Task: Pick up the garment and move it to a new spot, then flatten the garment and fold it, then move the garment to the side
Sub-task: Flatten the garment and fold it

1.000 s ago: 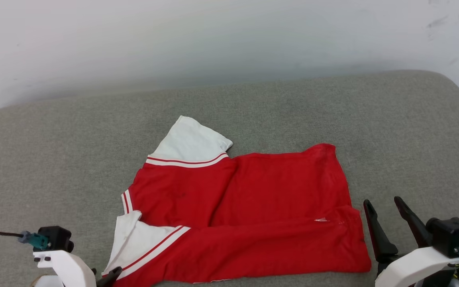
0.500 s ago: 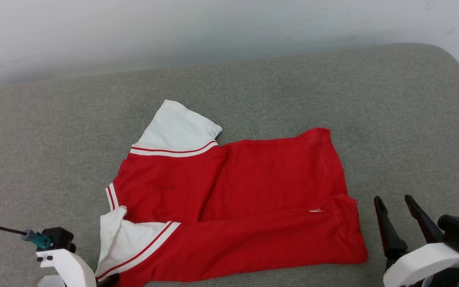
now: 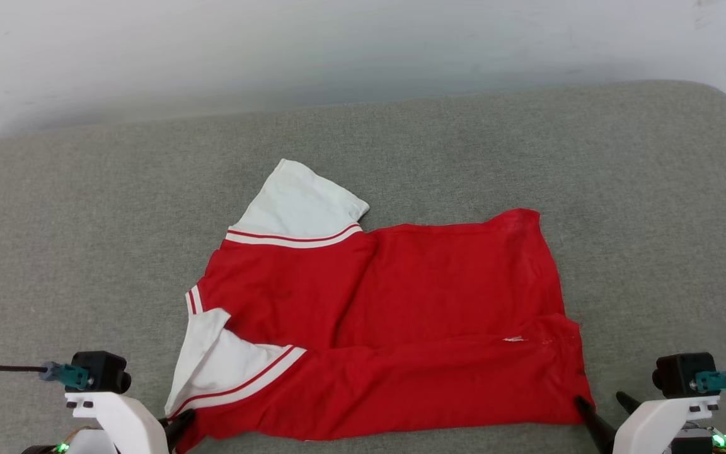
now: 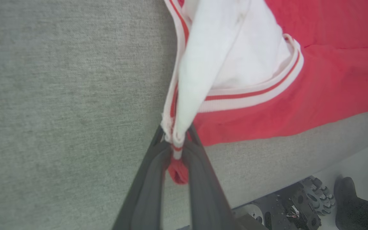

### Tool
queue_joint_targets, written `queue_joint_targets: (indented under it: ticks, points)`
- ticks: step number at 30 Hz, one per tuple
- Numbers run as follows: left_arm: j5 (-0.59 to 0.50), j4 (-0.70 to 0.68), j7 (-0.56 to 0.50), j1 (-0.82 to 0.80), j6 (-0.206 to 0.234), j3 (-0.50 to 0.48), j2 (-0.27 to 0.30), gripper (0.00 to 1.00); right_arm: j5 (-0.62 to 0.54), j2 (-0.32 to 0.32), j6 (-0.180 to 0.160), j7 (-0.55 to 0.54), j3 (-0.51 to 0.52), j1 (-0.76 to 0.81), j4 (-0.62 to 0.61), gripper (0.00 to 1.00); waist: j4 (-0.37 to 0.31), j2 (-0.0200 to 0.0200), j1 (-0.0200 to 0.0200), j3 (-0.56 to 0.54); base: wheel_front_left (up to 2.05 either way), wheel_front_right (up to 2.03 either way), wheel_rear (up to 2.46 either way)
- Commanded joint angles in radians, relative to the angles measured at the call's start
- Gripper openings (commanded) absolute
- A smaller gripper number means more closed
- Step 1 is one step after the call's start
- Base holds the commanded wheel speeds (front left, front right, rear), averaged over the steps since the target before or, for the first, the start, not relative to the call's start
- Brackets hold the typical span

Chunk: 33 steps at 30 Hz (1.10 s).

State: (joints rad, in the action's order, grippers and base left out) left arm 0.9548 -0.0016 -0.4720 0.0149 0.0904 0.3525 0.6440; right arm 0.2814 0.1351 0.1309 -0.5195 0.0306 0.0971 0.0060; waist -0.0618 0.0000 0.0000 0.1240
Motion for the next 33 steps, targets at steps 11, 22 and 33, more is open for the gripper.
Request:
queue_joint_targets:
  ticks: [11,22,33]
  points:
    - [-0.031,-0.109,0.019,0.004,0.042,-0.001,0.000,0.00,0.085,0.039,0.000,-0.171,-0.103,-0.111,0.144,1.00,0.041,0.0000,0.0000,0.054,0.00,0.00,0.00]
    - [-0.024,-0.109,0.040,0.038,0.052,-0.005,-0.008,0.00,0.109,0.084,0.000,-0.197,-0.123,-0.123,0.145,0.00,0.046,0.0000,0.0000,0.018,0.00,0.00,0.00]
    - [-0.011,-0.155,0.046,0.150,0.101,-0.014,0.003,0.00,0.132,0.121,0.000,-0.231,-0.104,-0.031,0.045,0.00,0.057,0.0000,0.0000,-0.094,0.00,0.00,0.00]
